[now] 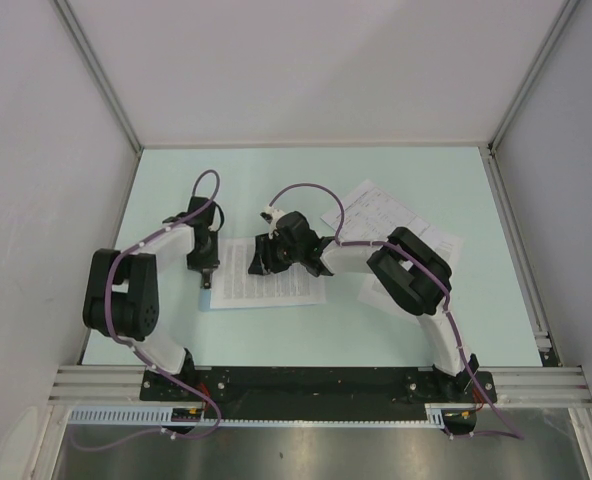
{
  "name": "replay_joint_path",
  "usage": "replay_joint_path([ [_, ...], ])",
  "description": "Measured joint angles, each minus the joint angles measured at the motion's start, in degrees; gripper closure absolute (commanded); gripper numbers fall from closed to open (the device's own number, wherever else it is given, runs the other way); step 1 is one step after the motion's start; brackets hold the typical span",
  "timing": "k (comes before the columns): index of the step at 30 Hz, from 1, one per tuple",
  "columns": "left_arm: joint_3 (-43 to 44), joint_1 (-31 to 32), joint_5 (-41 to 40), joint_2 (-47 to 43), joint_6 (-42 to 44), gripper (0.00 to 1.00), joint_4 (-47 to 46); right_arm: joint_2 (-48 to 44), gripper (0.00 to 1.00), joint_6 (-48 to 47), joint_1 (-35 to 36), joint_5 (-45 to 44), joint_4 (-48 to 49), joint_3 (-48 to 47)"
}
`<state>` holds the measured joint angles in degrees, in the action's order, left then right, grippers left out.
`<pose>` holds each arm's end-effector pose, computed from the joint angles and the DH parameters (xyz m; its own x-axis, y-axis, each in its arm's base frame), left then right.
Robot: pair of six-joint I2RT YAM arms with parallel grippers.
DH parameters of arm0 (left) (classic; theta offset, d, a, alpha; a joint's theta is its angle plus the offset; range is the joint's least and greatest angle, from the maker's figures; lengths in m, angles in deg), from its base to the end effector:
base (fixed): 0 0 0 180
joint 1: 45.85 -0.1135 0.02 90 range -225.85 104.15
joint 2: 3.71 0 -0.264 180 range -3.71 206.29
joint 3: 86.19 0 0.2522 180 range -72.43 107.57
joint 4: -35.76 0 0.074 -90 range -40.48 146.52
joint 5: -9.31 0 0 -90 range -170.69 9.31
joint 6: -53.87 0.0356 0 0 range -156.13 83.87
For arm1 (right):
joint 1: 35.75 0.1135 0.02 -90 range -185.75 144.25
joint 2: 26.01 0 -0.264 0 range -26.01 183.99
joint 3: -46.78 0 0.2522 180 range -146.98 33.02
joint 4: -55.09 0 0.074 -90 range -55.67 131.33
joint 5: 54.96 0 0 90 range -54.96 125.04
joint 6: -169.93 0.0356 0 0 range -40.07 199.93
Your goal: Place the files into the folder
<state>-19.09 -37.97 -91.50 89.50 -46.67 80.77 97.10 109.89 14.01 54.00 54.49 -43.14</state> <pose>0.2946 -0.0340 0.1630 -0.9351 -0.0520 -0.3506 -0.0982 0.9885 0.1153 0.2914 0.3622 0.1367 -0.7589 -0.1656 -0.6298 -0.5972 0.5627 0.5716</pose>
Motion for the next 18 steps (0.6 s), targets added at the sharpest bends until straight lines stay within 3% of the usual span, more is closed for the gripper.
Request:
replay_joint_path([
  [6, 1.16, 0.0, 0.13, 1.22, 0.09, 0.7, 1.14, 0.0, 0.48, 0.02, -0.02, 0.2, 0.02, 0.0],
  [10, 2.49, 0.0, 0.46, 2.43, 0.44, 0.73, 2.47, -0.2, 0.32, 0.15, -0.28, 1.46, 0.17, 0.0],
  [11, 2.75, 0.0, 0.46, 2.64, 0.48, 0.72, 2.71, -0.55, 0.3, 0.02, -0.28, 1.64, -0.28, 0.02],
  [14, 3.28, 0.0, 0.42, 3.06, 0.5, 0.54, 3.21, -2.71, 0.28, -0.24, -0.26, 1.29, -3.69, 0.09],
  [18, 3.32, -0.02, -0.13, 3.06, 0.74, 0.51, 3.26, -7.37, 0.29, -0.7, -0.28, 1.01, -6.4, 0.15],
])
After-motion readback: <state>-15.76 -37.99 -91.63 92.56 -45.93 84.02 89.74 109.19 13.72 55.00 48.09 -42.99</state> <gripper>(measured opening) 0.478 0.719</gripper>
